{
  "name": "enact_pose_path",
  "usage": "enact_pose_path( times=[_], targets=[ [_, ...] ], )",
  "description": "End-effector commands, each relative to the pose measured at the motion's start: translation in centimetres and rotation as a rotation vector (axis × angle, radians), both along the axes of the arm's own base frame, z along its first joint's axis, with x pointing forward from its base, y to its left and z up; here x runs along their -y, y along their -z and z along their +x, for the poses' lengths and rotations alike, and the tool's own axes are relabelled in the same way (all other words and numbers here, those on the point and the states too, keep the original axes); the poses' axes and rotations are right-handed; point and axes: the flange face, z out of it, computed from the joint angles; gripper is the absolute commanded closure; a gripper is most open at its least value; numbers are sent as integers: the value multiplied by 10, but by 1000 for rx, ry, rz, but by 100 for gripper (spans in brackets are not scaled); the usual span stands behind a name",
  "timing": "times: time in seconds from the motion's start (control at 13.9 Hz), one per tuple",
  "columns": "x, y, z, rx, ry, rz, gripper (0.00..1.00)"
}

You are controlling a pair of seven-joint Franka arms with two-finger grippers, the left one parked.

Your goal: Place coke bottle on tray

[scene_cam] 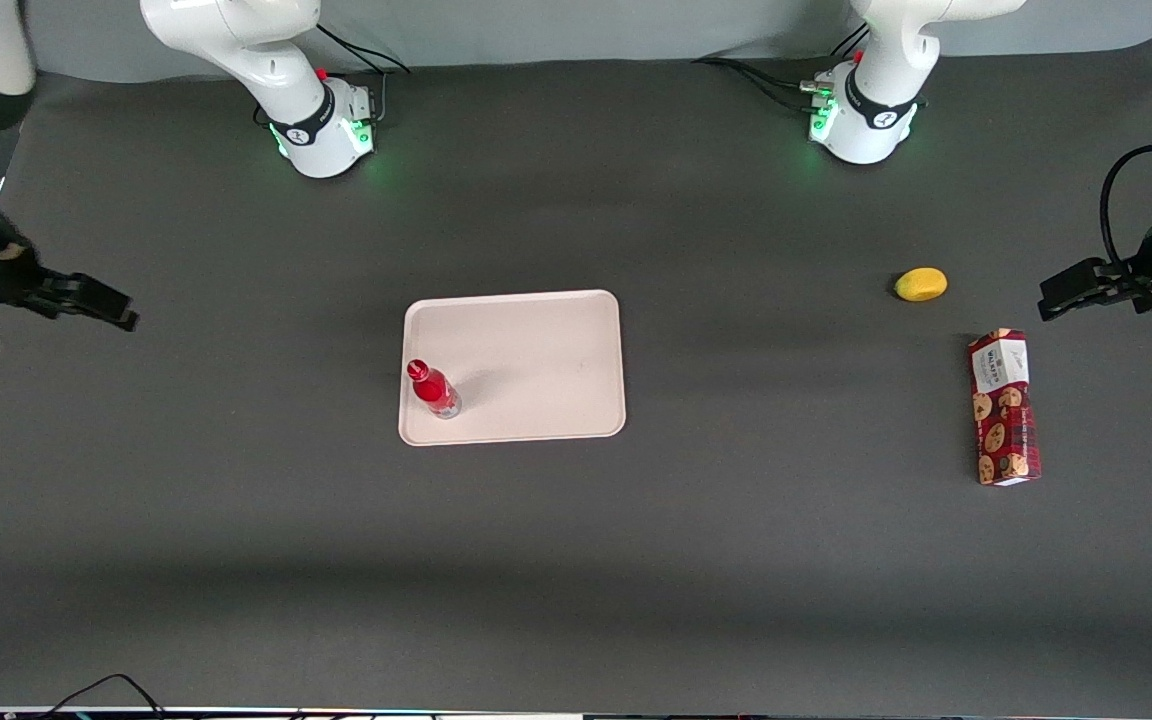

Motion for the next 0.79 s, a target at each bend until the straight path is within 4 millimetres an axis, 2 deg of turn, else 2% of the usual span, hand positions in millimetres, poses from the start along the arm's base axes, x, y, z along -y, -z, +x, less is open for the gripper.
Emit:
enact_pose_path(
  times=[0.0, 0.14, 0.72],
  targets=[
    [10, -19, -13, 18, -14, 5, 0],
    [13, -12, -16, 4, -17, 7, 0],
    [19, -19, -12, 16, 5, -13, 0]
  ],
)
